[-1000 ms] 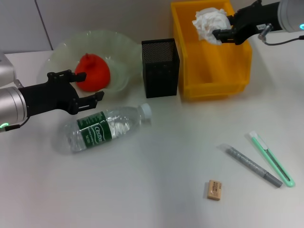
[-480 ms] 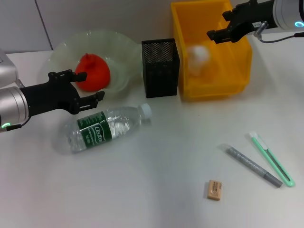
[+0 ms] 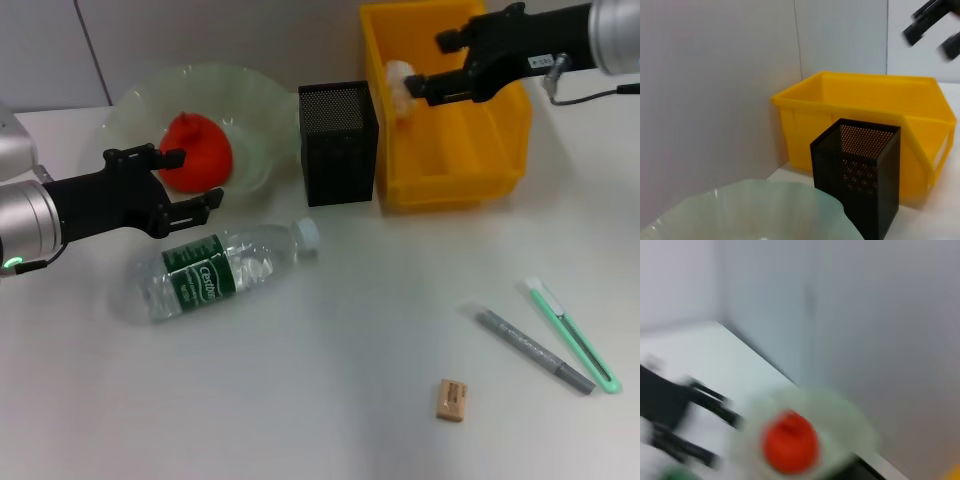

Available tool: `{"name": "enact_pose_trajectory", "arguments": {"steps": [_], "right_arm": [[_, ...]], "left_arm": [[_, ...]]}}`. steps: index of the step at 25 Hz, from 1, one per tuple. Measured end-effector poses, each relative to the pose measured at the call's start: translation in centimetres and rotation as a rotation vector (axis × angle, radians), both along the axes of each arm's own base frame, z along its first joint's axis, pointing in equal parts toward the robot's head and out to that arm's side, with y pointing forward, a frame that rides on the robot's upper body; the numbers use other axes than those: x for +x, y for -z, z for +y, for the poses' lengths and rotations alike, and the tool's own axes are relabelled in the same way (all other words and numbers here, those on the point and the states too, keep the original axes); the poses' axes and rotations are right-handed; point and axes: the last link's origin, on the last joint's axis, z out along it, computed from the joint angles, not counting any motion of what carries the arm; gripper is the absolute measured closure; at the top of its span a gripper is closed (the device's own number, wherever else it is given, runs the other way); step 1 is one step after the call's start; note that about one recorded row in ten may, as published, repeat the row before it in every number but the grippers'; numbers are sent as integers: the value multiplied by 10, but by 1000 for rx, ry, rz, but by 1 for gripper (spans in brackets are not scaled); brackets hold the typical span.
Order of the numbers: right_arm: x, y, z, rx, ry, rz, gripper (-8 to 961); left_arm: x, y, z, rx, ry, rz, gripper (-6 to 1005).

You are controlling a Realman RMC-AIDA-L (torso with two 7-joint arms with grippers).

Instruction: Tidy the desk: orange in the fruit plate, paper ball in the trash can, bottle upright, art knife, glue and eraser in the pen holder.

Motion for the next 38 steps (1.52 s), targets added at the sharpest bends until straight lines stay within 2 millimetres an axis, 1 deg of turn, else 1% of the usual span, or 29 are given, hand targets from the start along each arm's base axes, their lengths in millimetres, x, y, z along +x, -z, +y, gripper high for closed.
{"name": "enact_pose_trajectory", "arguments": {"steps": [1,4,5,6,8,9,10,11,13,15,16,17,18,19,20,21,25,29,31,34,35,36,38], "right_arm": [[0,0,0,0,0,0,251],[1,-9,-19,-35,-70,102,251],[7,-11,-29,-40,-96,146,250],[7,-11,-29,-40,-96,146,250],[14,-13,-38,-38,-108,181,250],[19,-13,-43,-37,-114,198,250],[29,-13,-53,-31,-119,243,250],[29,-13,-53,-31,-119,243,249],[39,-13,-64,-30,-136,285,249],[53,-15,-78,-16,-159,356,249],[53,-15,-78,-16,-159,356,248],[59,-16,-83,-4,-166,385,248],[69,-19,-88,18,-162,420,248],[69,-19,-88,18,-162,420,248],[78,-23,-91,35,-146,450,248],[78,-23,-91,35,-146,450,247],[92,-31,-90,58,-99,495,247],[97,-35,-87,103,-73,503,246],[100,-38,-84,134,-59,507,246],[100,-39,-81,149,-53,508,245],[99,-39,-79,149,-52,510,245],[99,-39,-79,149,-52,510,245],[98,-39,-76,152,-49,508,245]], "left_arm": [[0,0,0,-2,1,-2,284],[1,0,-1,-3,2,-7,284],[2,0,0,-3,3,-9,284],[2,0,0,-1,2,-12,284],[2,-1,0,0,0,-15,284],[3,-1,1,3,-9,-29,284],[3,-2,1,4,-12,-34,284],[4,-3,1,7,-17,-43,284],[4,-4,1,13,-24,-55,284],[3,-5,2,20,-31,-64,285],[3,-5,2,20,-31,-64,285],[2,-6,2,26,-37,-69,285],[1,-7,2,31,-42,-73,285],[1,-7,2,31,-42,-73,285],[-1,-8,1,37,-50,-84,285],[-1,-8,0,37,-51,-86,285],[1,-9,-3,22,-41,-96,285],[5,-13,-5,-1,-18,-102,285],[15,-22,-14,-69,53,-99,285],[20,-27,-18,-104,86,-74,285],[25,-30,-19,-126,101,-44,285],[25,-30,-19,-126,101,-44,285],[33,-27,-19,-155,106,12,286]]}}
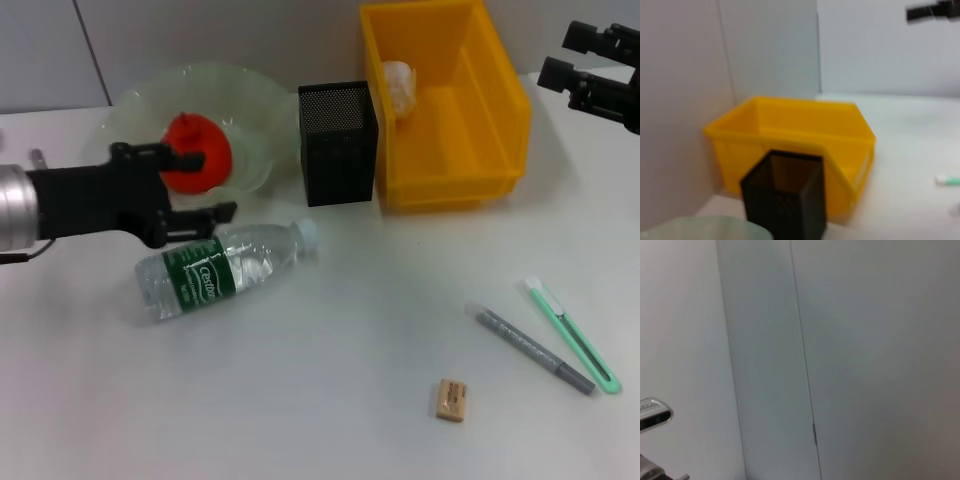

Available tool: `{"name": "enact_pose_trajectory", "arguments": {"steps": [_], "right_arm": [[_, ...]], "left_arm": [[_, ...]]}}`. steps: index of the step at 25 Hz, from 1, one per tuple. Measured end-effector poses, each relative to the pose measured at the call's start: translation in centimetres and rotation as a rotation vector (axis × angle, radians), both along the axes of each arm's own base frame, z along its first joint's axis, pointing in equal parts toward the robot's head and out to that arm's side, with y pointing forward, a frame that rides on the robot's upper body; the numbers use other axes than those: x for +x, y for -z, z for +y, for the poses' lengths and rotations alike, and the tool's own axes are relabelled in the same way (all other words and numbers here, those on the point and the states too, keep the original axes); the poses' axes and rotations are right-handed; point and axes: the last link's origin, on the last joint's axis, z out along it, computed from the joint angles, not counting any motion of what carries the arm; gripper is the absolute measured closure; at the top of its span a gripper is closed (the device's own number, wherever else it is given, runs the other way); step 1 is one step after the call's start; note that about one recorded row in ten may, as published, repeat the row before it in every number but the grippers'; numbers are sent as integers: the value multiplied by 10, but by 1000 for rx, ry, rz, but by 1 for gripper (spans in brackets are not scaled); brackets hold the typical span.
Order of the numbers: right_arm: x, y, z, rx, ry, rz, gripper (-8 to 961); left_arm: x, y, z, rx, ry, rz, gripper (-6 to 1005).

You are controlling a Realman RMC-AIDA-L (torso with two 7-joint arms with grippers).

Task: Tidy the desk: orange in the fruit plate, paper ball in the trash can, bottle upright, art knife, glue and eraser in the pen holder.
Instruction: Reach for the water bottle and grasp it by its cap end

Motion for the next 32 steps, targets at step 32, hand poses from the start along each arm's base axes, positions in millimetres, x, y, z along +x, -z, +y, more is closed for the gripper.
{"name": "enact_pose_trajectory", "arguments": {"steps": [32], "right_arm": [[18,12,5,-12,71,-25,245]], "left_arm": [[117,80,34,-152,70,480,287]]}}
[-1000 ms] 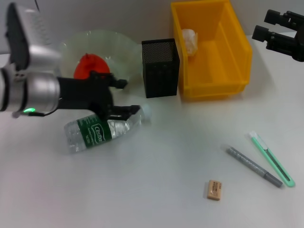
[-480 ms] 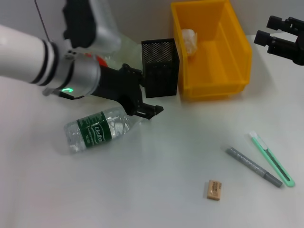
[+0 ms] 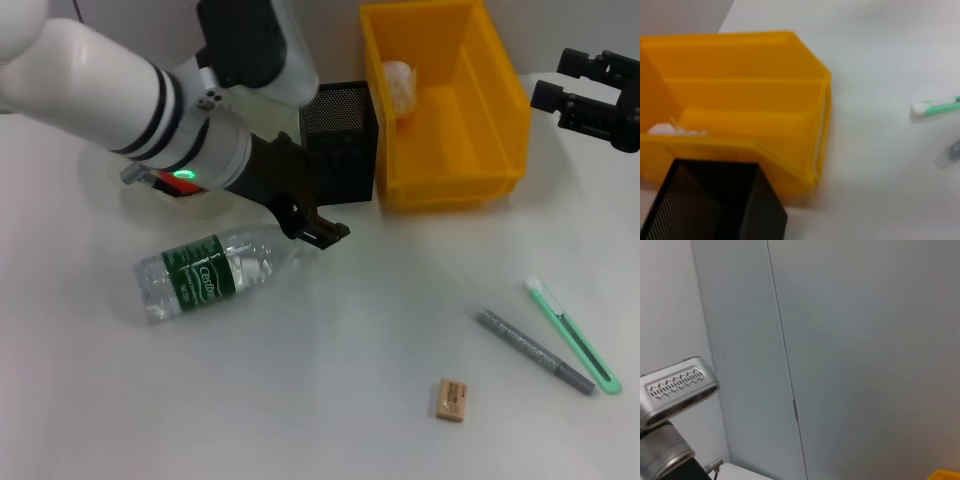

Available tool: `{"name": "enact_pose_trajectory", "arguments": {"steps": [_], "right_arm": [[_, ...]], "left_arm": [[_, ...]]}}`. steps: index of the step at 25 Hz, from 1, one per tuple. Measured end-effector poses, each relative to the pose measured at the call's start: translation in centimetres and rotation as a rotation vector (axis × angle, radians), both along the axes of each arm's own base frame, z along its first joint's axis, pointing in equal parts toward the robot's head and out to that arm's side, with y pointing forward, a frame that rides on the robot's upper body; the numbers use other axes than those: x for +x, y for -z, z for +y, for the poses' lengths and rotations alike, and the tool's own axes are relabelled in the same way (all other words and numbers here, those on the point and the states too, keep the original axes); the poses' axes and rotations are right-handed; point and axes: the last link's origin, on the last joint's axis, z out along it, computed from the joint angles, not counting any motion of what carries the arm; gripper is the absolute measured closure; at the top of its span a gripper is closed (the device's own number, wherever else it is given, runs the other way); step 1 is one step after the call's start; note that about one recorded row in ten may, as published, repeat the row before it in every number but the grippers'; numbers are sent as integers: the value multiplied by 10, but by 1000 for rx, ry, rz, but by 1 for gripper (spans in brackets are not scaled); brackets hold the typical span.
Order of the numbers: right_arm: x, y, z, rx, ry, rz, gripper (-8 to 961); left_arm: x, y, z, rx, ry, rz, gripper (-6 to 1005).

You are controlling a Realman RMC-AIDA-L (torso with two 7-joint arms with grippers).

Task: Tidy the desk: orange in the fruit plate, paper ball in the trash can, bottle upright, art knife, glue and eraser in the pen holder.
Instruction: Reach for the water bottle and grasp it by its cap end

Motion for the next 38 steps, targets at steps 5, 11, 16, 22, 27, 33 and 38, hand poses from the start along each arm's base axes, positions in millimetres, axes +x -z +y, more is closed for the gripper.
{"name": "enact_pose_trajectory", "arguments": {"steps": [5,11,16,22,27,33,38], "right_arm": [[1,1,-1,-5,1,-4,245],[1,2,-1,-10,1,-9,245],[1,2,-1,-10,0,-11,245],[1,3,-1,-10,0,-12,245],[3,3,-1,-11,3,-15,246],[3,3,-1,-11,5,-15,246],[3,4,0,-12,7,-10,246]], "left_arm": [[-1,8,2,5,-27,59,287],[-5,8,4,25,-63,65,287],[-9,15,3,35,-77,79,287],[-10,22,1,44,-68,99,288],[-11,26,3,68,-54,97,288],[-14,28,3,75,-54,101,288],[-17,29,4,84,-58,103,288]]}}
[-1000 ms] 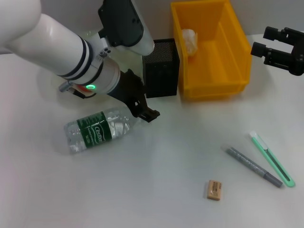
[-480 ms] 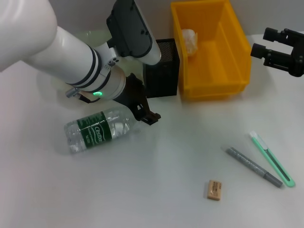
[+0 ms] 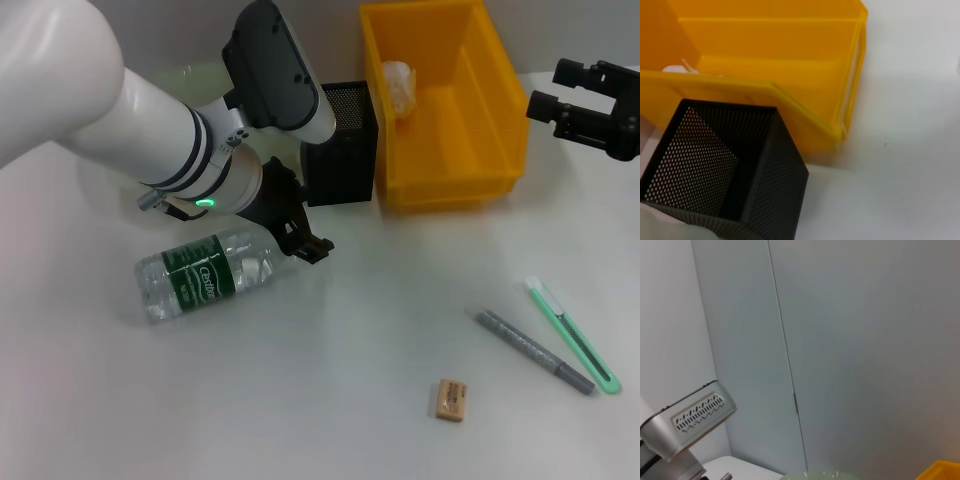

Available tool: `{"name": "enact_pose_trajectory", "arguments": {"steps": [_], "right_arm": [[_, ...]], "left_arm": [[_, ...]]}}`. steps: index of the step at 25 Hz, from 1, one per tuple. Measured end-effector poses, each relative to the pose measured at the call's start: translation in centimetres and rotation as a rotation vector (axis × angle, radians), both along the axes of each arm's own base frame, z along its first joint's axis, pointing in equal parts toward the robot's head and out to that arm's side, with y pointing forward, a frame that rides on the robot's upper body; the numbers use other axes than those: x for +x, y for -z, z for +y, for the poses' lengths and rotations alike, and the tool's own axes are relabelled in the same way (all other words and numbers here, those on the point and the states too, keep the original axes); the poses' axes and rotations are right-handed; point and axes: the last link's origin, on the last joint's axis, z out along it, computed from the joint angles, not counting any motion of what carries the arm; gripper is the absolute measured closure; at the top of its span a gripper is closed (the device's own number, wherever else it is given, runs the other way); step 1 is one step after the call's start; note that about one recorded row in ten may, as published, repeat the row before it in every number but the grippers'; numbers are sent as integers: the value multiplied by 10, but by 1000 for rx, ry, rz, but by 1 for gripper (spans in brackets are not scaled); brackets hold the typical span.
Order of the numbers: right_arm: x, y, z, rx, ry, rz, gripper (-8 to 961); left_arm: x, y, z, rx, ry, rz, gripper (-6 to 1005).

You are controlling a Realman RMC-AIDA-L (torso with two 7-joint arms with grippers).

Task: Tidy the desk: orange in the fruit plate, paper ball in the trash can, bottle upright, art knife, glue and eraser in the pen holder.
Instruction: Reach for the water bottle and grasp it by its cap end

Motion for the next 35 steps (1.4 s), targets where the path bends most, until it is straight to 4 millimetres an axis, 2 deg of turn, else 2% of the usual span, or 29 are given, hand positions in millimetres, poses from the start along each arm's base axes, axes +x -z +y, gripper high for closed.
{"name": "enact_pose_trajectory", "arguments": {"steps": [15,35], "right_arm": [[-1,1,2,1,3,-4,246],[-5,2,8,5,-2,-5,246]], "left_arm": [[-11,2,0,16,-3,38,289],[-12,8,-2,17,5,39,290]]}}
